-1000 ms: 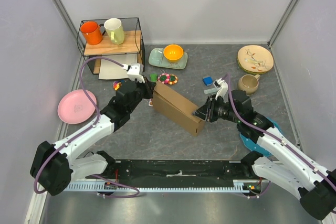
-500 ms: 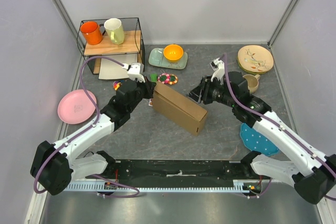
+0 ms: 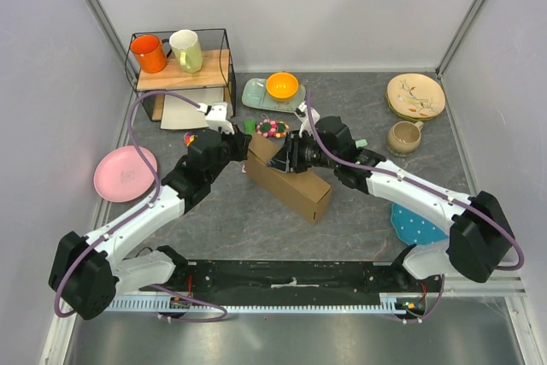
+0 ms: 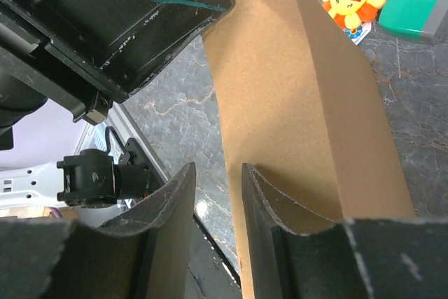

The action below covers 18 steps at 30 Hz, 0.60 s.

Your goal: Fold the paper box

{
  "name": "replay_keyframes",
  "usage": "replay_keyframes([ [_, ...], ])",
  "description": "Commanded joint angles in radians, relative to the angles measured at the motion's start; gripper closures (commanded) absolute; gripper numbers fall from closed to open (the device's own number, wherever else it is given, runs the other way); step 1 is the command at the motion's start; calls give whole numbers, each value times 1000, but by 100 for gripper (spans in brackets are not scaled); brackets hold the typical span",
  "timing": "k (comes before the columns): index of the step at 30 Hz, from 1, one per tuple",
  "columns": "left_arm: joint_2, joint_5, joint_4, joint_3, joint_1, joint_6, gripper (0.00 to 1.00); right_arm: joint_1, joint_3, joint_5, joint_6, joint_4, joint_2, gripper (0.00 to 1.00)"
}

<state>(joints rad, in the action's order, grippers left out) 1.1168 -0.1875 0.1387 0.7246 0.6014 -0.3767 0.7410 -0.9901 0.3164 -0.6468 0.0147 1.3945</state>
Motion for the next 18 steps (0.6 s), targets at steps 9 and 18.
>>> replay_keyframes([
  [9,20,71,-212,12,8,25,86,21,168,-164,110,139,-32,60],
  [18,-28,105,-251,-56,8,-21,88,24,194,-266,220,294,-126,59],
])
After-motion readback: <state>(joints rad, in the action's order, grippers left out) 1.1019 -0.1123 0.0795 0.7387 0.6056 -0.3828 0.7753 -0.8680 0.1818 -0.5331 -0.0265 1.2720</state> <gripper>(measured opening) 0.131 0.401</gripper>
